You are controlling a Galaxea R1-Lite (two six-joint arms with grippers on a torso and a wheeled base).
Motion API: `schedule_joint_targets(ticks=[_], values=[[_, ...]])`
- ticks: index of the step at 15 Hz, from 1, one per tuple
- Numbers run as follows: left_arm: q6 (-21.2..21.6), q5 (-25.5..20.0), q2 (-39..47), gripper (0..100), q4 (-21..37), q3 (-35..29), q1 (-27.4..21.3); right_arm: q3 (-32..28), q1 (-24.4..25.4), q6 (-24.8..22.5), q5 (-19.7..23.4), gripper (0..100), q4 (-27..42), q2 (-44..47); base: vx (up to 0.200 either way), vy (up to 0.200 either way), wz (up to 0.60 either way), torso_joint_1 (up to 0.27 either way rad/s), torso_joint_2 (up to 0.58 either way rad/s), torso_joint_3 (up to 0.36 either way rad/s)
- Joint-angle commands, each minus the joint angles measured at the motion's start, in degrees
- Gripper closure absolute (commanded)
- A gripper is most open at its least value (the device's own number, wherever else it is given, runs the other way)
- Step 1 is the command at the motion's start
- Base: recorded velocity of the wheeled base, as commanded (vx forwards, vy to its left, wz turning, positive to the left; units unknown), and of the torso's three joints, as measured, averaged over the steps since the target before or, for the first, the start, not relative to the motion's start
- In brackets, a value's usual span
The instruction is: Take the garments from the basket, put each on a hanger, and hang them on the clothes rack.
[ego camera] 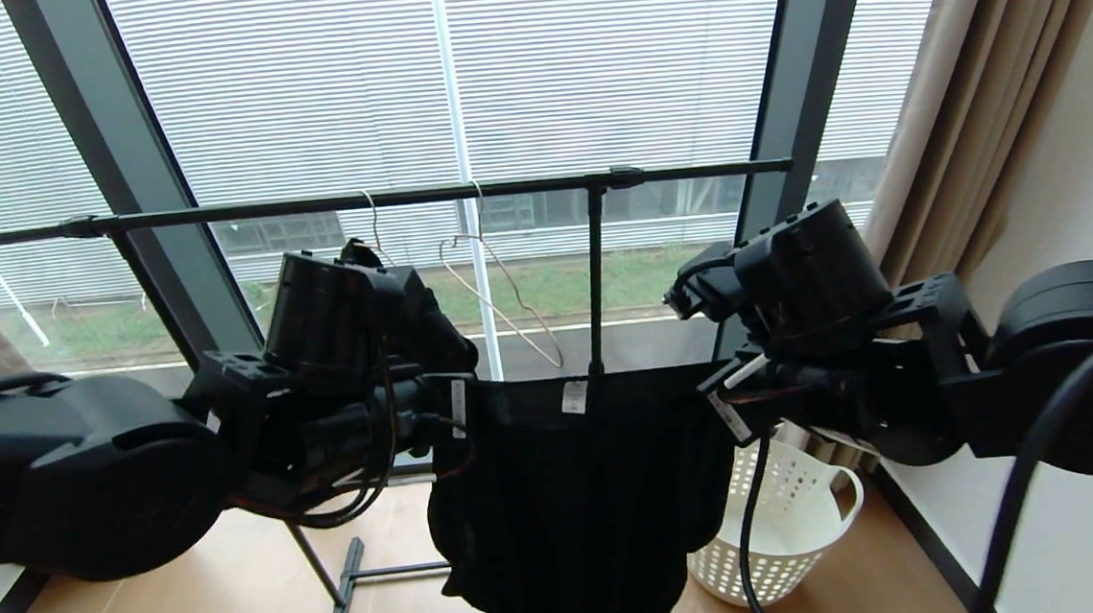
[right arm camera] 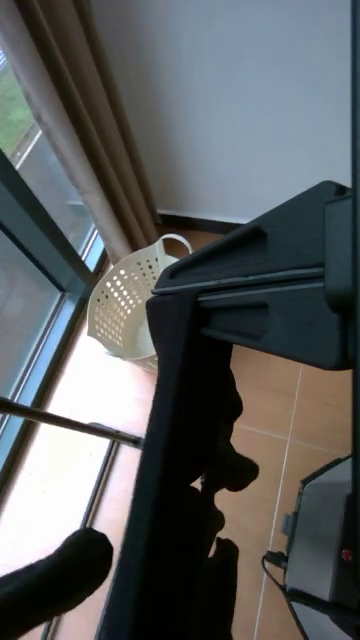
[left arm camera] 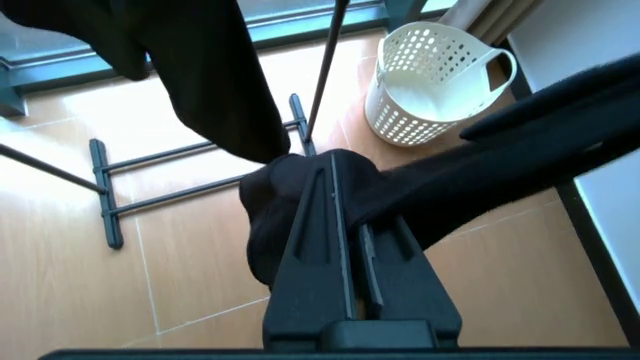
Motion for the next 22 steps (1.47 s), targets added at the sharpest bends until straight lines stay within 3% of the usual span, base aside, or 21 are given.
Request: schedule_joint_targets(ticks=[1, 7, 12, 16, 18, 22], values=[[1.1, -0.3, 5.3, 100, 3.4, -9.4, 0.9, 4.1, 4.3, -2.4, 3.0, 100, 0.1, -5.5, 0.000, 0.000, 0.00, 0.000, 0.00, 0.000], [1.3, -0.4, 10.0, 100, 4.6, -17.5, 1.1, 5.9, 16.2, -1.0, 7.9, 100, 0.0, -3.3, 0.000, 0.000, 0.00, 0.000, 0.00, 0.000], [1.3, -0.6, 11.5, 100, 4.6, -21.1, 0.7, -1.4, 23.8, 13.6, 8.6, 100, -0.2, 6.7, 0.000, 0.000, 0.00, 0.000, 0.00, 0.000], [1.3, -1.3, 11.5, 100, 4.6, -21.9, 0.6, -10.2, 24.5, 25.3, 8.5, 100, -0.1, 11.8, 0.000, 0.000, 0.00, 0.000, 0.00, 0.000], [1.2, -1.3, 11.4, 100, 4.6, -21.9, 0.4, -13.3, 24.4, 28.9, 8.5, 100, -0.1, 12.6, 0.000, 0.000, 0.00, 0.000, 0.00, 0.000], [1.1, -1.3, 11.3, 100, 4.6, -21.6, 0.4, -13.7, 24.3, 30.1, 8.2, 100, 0.1, 12.4, 0.000, 0.000, 0.00, 0.000, 0.00, 0.000]])
